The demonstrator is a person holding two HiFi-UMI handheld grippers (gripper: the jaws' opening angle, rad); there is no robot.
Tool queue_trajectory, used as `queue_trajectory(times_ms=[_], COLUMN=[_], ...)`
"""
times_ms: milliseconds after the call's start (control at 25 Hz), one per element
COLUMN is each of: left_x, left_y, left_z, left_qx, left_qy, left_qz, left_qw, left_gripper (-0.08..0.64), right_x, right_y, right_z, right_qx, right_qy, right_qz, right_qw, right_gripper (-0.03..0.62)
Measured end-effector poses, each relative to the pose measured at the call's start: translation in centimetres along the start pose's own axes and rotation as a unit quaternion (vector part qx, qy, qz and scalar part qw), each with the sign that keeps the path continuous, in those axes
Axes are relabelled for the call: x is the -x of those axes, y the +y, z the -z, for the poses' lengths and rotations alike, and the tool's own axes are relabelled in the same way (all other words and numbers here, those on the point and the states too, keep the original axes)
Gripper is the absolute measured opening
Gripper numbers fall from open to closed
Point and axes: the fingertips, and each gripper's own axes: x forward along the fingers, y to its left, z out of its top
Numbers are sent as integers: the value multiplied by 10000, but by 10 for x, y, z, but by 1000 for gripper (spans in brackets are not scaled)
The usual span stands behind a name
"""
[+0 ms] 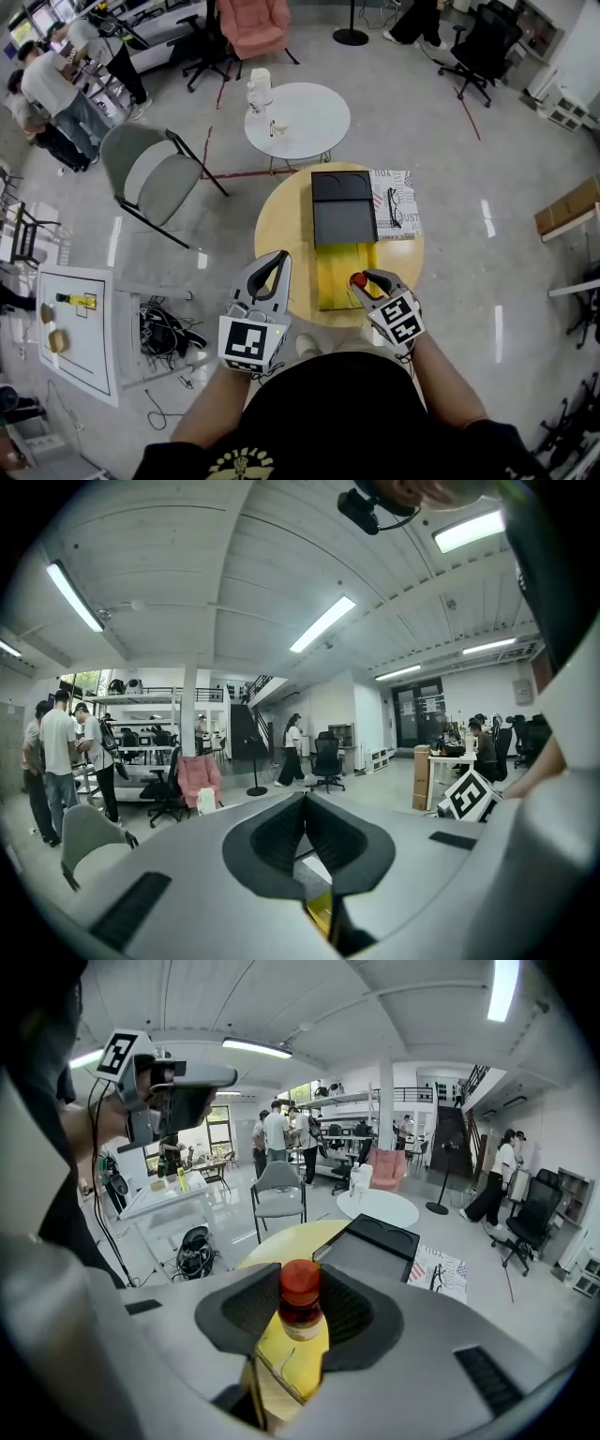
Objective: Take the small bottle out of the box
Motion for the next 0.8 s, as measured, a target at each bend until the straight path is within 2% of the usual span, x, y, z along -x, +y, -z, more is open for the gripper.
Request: queue_trajectory(times_ms=[280, 800], left_x=[-3, -1], left_y=[-8, -6], left_z=[-11, -14], left_qx=[36, 24], left_qy=[-123, -182], left_qz=[105, 112], left_qw=[9999, 9998], left_gripper=[14, 14], right_x=[25, 58], right_y=[7, 9], right_z=[-31, -84], right_qx=[131, 63], right_qy=[-135, -613], right_qz=[-37, -24], right_qw=[9998, 9981], right_gripper=[144, 144])
